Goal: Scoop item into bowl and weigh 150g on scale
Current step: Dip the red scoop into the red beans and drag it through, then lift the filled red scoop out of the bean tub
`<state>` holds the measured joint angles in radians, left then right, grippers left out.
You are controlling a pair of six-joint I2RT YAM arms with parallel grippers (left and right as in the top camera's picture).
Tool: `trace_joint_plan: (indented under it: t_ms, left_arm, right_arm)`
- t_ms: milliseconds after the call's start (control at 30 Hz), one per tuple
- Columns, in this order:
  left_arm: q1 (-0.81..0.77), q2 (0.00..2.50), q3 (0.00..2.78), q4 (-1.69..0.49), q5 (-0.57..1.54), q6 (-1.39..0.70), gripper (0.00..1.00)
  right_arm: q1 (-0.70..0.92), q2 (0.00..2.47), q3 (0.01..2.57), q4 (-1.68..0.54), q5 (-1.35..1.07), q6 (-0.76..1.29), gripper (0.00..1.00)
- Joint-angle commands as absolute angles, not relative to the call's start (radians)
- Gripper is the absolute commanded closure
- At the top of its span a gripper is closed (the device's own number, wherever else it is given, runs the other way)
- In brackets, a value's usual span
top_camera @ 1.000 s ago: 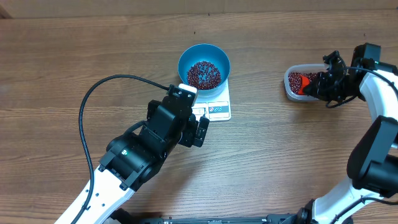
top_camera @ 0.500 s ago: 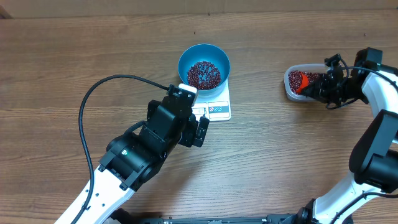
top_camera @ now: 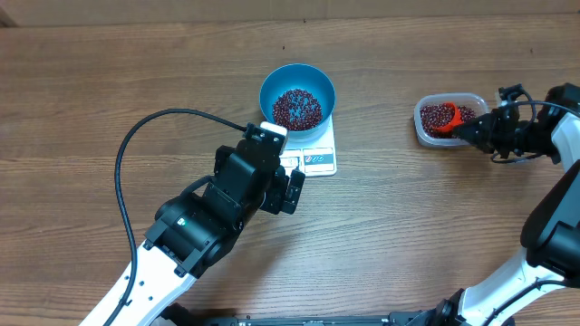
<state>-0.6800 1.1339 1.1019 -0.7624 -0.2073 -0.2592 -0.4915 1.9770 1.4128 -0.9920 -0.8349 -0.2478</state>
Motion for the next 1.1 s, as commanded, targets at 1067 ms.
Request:
trace_joint_plan:
  t_ms: [1067]
  left_arm:
    - [-0.673,1.139,1.102,-0.759,-0.22,-0.273,0.0]
  right_arm:
    - [-0.613,1.992,1.413,-1.13,-1.2,-0.373,0.96]
